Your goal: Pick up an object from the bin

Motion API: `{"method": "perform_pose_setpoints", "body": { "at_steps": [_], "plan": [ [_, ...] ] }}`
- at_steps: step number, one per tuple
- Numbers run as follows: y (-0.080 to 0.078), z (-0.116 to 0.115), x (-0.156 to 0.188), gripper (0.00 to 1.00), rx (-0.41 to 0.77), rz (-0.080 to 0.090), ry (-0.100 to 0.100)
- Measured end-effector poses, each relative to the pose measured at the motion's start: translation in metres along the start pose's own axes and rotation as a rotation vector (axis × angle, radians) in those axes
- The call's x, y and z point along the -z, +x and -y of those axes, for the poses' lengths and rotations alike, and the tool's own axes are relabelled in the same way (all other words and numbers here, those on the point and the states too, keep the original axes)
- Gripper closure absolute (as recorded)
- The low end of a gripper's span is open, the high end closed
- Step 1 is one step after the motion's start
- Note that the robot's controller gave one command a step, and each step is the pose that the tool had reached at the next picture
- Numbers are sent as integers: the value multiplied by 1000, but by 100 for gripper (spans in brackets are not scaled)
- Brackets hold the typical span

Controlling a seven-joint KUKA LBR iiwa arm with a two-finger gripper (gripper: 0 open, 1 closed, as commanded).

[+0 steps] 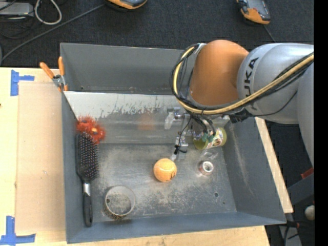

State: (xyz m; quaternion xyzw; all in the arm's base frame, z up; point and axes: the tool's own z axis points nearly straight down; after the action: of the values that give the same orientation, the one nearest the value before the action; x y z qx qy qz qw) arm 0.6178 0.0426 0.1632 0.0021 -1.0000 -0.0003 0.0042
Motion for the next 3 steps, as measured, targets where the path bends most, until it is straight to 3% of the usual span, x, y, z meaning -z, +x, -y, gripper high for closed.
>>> {"method": "perform_pose_setpoints", "body": {
  "at_steps": [1, 2, 3],
  "plan": [
    [-1, 0, 5, 0, -1, 8, 0],
    [30, 37, -48, 0, 137, 7, 0],
    [63, 64, -75, 0, 192, 9, -1]
  ]
}}
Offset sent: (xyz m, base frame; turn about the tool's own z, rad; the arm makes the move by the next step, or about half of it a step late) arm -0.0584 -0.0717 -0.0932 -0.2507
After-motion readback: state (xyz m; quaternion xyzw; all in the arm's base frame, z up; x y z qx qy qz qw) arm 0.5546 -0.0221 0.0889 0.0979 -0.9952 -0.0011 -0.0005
